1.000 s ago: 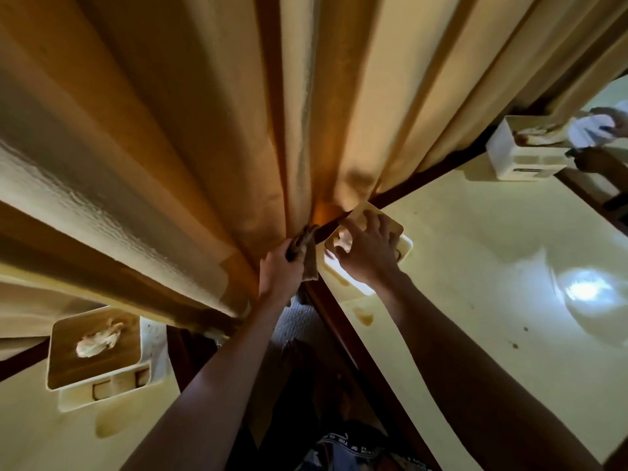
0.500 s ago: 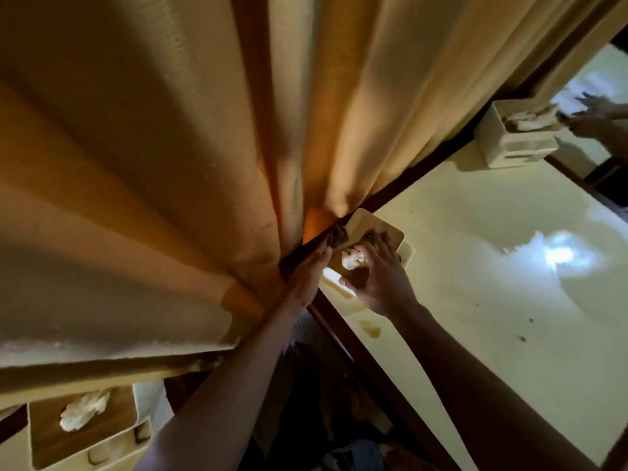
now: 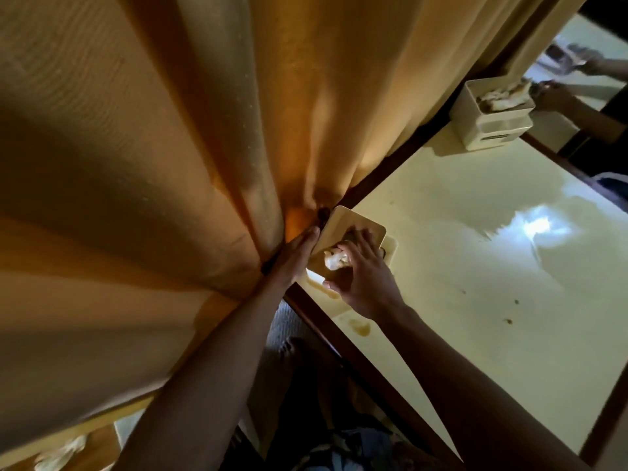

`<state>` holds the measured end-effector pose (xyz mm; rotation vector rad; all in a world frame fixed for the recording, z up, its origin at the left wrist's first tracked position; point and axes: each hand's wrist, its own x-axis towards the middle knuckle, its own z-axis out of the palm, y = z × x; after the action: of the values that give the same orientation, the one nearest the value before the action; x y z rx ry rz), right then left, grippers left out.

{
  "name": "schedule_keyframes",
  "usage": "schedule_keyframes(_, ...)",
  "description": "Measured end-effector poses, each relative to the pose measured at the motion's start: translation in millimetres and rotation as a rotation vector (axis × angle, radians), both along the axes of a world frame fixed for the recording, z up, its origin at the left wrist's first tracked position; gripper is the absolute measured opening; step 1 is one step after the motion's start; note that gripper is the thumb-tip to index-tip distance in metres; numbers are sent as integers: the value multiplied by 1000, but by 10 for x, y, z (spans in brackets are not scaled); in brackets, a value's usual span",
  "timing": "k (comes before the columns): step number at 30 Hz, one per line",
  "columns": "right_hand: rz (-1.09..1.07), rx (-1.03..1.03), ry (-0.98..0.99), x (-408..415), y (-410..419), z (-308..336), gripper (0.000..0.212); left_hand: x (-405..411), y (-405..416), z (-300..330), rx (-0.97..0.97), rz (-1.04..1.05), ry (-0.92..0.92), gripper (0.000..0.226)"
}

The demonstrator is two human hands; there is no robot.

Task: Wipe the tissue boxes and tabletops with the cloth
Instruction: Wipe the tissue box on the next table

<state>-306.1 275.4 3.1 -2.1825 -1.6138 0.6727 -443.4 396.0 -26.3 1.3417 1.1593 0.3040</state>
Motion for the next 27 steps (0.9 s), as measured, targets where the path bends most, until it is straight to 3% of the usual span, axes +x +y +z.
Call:
schedule_keyframes(5,-5,14,-15,14,-34,-7,103,-452,-540,-135,-12,163,-56,42)
schedule_keyframes(10,55,-30,-99,60,20,-88,101,-470,-1023,-301,78,186,91,53)
schedule_keyframes(15,166,-93,-242,67,158,-2,70,-233,-1197,-575,408,183,359,68)
schedule_keyframes(18,96,-124,-239,26,181,134,63,-243,-1170,-565,484,200,462,57)
schedule_keyframes(24,-61,-45,-199,266,265,413,72,-388,-1399,-654,725,-26,574,35)
schedule_keyframes(27,-112,1,-204,369,243,505,68,-326,-1585,-624,809,-108,563,40)
